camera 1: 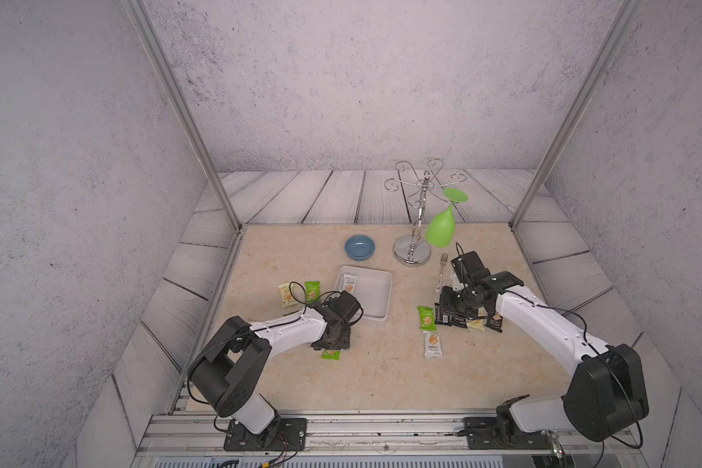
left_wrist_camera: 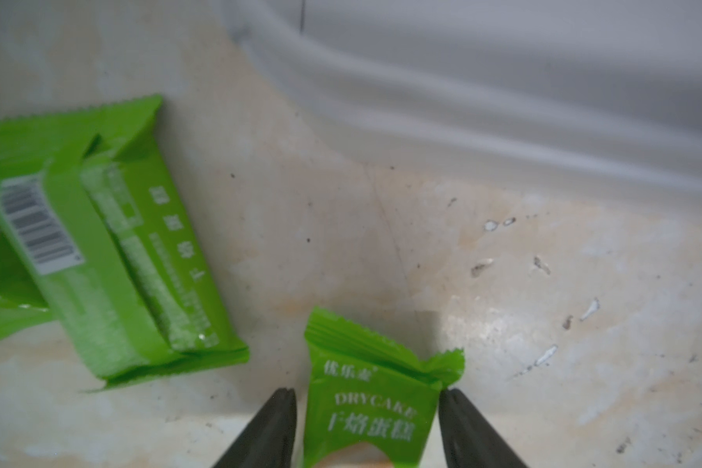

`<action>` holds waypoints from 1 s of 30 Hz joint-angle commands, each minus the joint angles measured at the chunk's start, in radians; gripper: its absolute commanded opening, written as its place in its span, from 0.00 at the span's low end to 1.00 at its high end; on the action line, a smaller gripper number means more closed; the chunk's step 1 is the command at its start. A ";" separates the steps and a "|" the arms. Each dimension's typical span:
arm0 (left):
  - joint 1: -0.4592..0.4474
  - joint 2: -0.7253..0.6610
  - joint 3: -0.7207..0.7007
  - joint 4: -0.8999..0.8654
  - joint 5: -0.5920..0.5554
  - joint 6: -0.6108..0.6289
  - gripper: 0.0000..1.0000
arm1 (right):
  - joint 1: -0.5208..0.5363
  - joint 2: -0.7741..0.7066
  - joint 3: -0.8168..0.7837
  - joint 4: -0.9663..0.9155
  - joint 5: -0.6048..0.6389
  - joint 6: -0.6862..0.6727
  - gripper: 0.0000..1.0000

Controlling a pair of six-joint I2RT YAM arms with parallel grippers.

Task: Take the cookies out of the storage box
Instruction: Place the cookie at the center of the board, then pick up the cookie from the storage box.

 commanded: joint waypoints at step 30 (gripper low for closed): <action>0.039 0.194 0.616 -0.214 -0.070 0.207 0.69 | 0.002 0.160 0.186 -0.010 0.020 -0.097 0.09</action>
